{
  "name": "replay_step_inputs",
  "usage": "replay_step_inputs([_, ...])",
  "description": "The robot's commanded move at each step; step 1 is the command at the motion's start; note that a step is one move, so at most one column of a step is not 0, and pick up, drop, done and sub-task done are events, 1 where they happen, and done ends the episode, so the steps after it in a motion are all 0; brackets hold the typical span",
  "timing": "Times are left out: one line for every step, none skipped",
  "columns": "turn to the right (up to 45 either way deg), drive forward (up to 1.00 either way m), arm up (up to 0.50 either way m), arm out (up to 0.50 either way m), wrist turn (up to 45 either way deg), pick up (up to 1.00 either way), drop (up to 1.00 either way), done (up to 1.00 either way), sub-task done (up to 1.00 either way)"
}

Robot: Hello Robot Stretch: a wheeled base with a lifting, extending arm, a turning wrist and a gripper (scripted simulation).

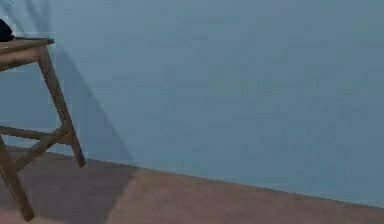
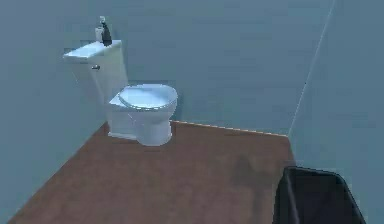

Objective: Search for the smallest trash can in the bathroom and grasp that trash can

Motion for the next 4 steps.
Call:
replay_step_inputs([-45.0, 0.00, 0.00, 0.00, 0.0, 0.00, 0.00, 0.00, 0.00])
replay_step_inputs([-9.0, 0.00, 0.00, 0.00, 0.0, 0.00, 0.00, 0.00, 0.00])
replay_step_inputs([0.0, 0.30, 0.00, 0.00, 0.0, 0.00, 0.00, 0.00, 0.00])
replay_step_inputs([9.0, 0.00, 0.00, 0.00, 0.0, 0.00, 0.00, 0.00, 0.00])
